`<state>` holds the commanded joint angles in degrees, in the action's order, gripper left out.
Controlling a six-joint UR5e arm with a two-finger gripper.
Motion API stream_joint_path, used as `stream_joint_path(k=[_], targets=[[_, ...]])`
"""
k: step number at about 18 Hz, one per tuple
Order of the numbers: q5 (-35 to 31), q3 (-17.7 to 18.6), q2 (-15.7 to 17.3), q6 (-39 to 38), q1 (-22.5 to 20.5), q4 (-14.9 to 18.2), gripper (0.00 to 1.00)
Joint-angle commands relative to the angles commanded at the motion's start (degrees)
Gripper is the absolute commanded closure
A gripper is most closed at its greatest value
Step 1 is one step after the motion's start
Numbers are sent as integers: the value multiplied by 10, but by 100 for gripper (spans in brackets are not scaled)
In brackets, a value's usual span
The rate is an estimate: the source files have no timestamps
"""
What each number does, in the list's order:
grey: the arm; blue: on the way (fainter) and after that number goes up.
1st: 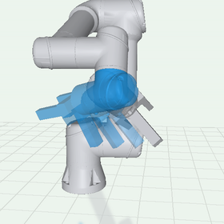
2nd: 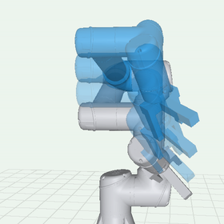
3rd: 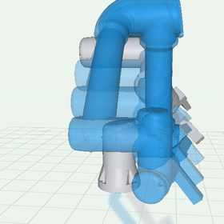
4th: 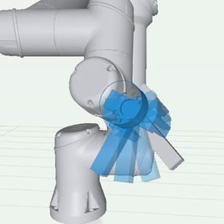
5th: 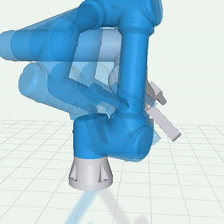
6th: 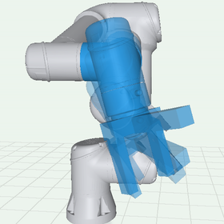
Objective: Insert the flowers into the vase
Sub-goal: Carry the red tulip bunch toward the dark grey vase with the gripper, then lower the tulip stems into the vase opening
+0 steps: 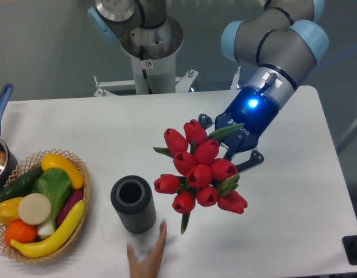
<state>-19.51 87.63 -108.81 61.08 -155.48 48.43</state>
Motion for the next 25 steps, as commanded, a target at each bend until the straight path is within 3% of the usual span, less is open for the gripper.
stream_joint_path(k=[14, 18, 25], targets=[[1, -3, 4, 2, 21, -4, 66], [10, -3, -7, 4, 54, -25, 66], [160, 31, -14, 9, 56, -25, 66]])
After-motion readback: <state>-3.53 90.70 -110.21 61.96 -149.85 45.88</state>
